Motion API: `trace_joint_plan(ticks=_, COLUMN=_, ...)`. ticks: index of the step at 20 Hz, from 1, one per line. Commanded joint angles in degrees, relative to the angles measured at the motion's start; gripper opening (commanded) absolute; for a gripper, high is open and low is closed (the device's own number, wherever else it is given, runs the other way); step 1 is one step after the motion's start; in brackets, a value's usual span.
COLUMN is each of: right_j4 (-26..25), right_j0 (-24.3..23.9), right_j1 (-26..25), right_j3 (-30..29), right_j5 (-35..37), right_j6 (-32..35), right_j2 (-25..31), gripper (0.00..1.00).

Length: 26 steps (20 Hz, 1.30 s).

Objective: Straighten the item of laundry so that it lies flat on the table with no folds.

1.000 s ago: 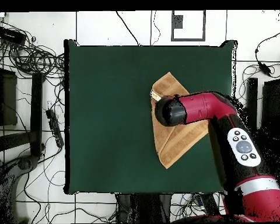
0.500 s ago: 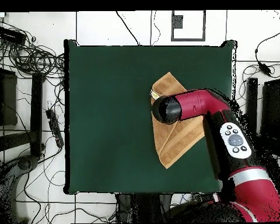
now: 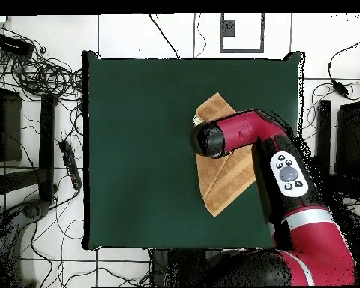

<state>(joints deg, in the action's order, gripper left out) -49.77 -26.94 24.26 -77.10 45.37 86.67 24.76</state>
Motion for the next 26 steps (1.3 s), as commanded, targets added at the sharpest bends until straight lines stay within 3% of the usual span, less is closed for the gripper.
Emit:
trace_joint_plan(ticks=1, right_j4=-4.2, right_j0=2.9, right_j1=-0.1, right_j3=2.7, right_j5=7.4, right_j6=-16.7, right_j2=-0.5, gripper=1.0)
trace_joint_plan(ticks=17, right_j4=-6.3, right_j0=2.9, right_j1=-5.2, right_j3=5.0, right_j5=13.9, right_j6=-18.4, right_j2=-1.8, gripper=1.0)
trace_joint_plan(ticks=26, right_j4=-8.1, right_j0=5.3, right_j1=-7.3, right_j3=7.6, right_j5=18.3, right_j6=-19.4, right_j2=-3.7, gripper=1.0)
